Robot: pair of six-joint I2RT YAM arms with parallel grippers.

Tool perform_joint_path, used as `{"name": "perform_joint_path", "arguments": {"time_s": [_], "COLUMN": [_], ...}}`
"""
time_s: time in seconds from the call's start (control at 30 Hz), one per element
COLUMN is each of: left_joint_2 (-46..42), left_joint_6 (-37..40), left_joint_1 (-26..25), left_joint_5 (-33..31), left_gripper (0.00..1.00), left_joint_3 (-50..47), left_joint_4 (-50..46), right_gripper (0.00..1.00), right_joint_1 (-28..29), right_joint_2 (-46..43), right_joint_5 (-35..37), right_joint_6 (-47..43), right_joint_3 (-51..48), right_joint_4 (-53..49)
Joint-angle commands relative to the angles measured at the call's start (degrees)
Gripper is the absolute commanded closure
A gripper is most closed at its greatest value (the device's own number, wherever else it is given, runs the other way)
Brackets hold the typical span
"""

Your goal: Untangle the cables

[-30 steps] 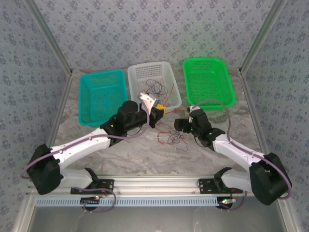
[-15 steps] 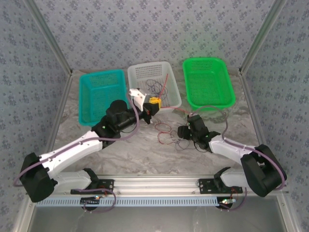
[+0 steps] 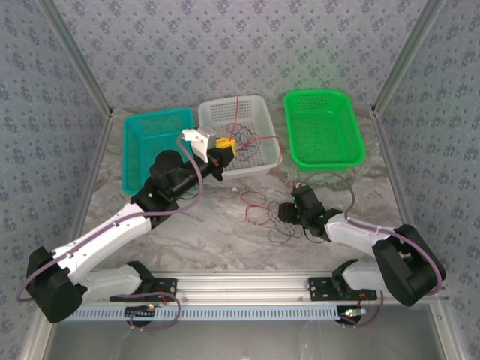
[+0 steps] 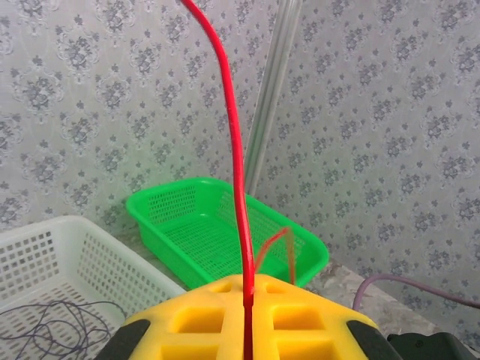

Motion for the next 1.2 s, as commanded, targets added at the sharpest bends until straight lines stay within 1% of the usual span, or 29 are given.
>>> {"name": "perform_joint_path", "arguments": {"time_s": [0.0, 0.03, 0.2, 0.37, 0.47, 0.53, 0.57, 0.63, 0.73, 0.77, 0.87, 1.0, 1.1, 1.17], "left_joint_2": [-1.8, -1.7, -1.9, -2.3, -2.0, -1.6, -1.3, -0.8, -0.5, -0.5, -0.6, 0.1, 1.5, 2.0], "left_joint_6": [1.9, 2.3, 4.0, 5.1, 5.9, 6.2, 6.3, 6.7, 7.7, 7.9, 8.8, 8.9, 9.2, 9.4], "left_joint_1": [0.3, 0.4, 0.5, 0.4, 0.4, 0.4, 0.4, 0.4, 0.3, 0.3, 0.3, 0.0, -0.8, -1.1], "left_joint_5": [-1.0, -1.0, -2.9, -6.8, -5.7, -4.0, -3.3, -1.8, -2.3, -3.0, -4.4, -2.2, -1.6, -1.9], "left_gripper": [0.92, 0.92, 0.92, 0.92, 0.91, 0.91, 0.91, 0.91, 0.91, 0.91, 0.92, 0.92, 0.92, 0.92], "left_joint_3": [3.7, 4.1, 4.3, 4.3, 4.3, 4.4, 4.6, 4.9, 5.3, 5.4, 5.0, 4.5, 5.2, 5.6], "left_joint_4": [-3.5, -4.8, -9.1, -11.9, -11.9, -12.1, -12.2, -12.9, -15.1, -15.8, -17.0, -15.7, -15.3, -15.1], "right_gripper": [0.20, 0.17, 0.13, 0.11, 0.10, 0.09, 0.09, 0.09, 0.09, 0.09, 0.09, 0.09, 0.09, 0.11], "right_joint_1": [0.0, 0.0, 0.0, -0.3, -1.5, -2.8, -3.6, -5.3, -7.4, -7.5, -7.8, -9.3, -9.2, -8.2], "right_joint_2": [-3.1, -4.8, -15.8, -25.4, -29.2, -30.2, -30.2, -29.3, -26.5, -25.8, -24.4, -21.6, -16.2, -12.8], "right_joint_5": [1.8, 2.1, 3.3, 5.1, 5.3, 2.6, 0.5, -6.1, -17.0, -18.7, -20.3, -25.9, -30.7, -32.7], "right_joint_6": [0.1, -0.2, -2.6, -5.4, -5.6, -6.4, -6.9, -8.8, -10.0, -10.6, -12.1, -10.6, -8.7, -8.2], "right_joint_3": [0.2, 0.5, 2.2, 3.9, 4.6, 5.0, 5.6, 7.2, 10.4, 11.8, 14.9, 15.8, 17.8, 19.2], "right_joint_4": [-3.6, -4.3, -9.0, -16.6, -19.2, -18.1, -17.1, -15.0, -13.3, -13.9, -16.4, -12.4, -9.8, -8.9]}}
